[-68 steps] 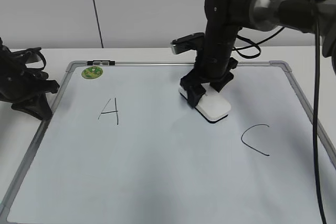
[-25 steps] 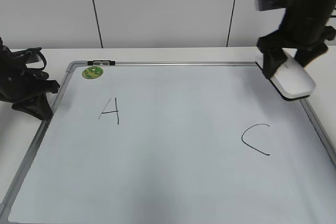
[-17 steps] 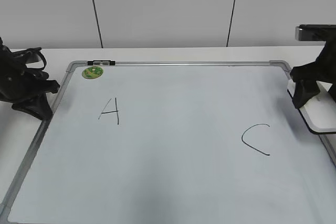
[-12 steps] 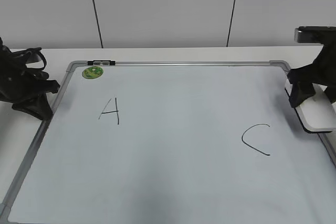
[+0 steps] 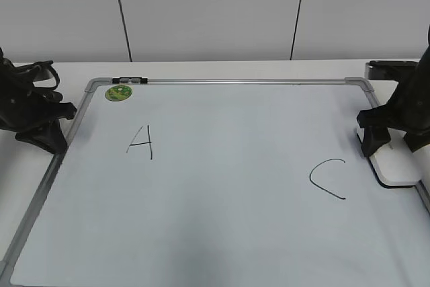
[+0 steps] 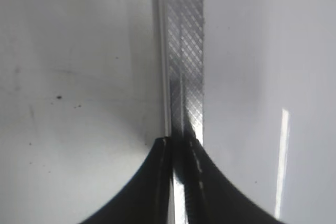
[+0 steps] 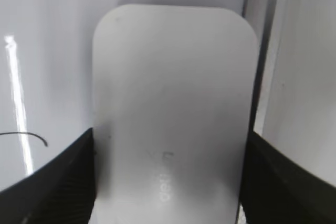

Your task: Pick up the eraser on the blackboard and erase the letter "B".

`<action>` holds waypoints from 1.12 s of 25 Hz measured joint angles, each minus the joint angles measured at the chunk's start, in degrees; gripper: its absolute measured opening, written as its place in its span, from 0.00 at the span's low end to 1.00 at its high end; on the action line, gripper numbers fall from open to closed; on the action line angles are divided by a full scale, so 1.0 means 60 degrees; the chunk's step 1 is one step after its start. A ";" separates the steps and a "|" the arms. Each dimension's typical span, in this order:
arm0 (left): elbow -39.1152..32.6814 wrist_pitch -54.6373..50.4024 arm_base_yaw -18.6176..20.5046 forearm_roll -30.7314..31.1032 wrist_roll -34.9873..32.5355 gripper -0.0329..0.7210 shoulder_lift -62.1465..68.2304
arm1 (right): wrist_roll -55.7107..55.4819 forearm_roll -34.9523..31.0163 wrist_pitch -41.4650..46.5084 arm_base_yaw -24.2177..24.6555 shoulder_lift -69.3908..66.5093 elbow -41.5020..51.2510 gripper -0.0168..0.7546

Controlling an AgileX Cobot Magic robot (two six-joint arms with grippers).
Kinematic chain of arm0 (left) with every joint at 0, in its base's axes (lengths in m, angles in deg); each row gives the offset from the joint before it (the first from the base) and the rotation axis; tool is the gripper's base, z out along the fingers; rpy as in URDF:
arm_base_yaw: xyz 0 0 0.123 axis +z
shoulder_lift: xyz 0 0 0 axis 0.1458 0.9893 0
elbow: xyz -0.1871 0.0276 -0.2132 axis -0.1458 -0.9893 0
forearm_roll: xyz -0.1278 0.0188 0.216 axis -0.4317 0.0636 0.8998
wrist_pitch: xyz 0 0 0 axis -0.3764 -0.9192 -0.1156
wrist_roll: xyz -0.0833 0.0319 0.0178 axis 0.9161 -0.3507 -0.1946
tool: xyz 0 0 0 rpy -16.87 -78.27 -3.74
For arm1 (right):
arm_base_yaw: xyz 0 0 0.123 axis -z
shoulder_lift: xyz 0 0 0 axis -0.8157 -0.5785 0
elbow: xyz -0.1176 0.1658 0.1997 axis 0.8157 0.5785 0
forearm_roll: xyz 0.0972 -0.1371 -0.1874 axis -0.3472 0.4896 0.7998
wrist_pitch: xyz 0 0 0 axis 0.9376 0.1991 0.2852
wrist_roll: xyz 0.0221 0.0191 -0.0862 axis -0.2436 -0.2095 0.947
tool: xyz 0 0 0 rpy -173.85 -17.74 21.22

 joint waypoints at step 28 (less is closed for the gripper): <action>0.2137 -0.3249 0.0000 0.0198 0.0080 0.68 -0.1120 | 0.0008 0.0005 0.3753 0.0000 0.3212 -0.3345 0.80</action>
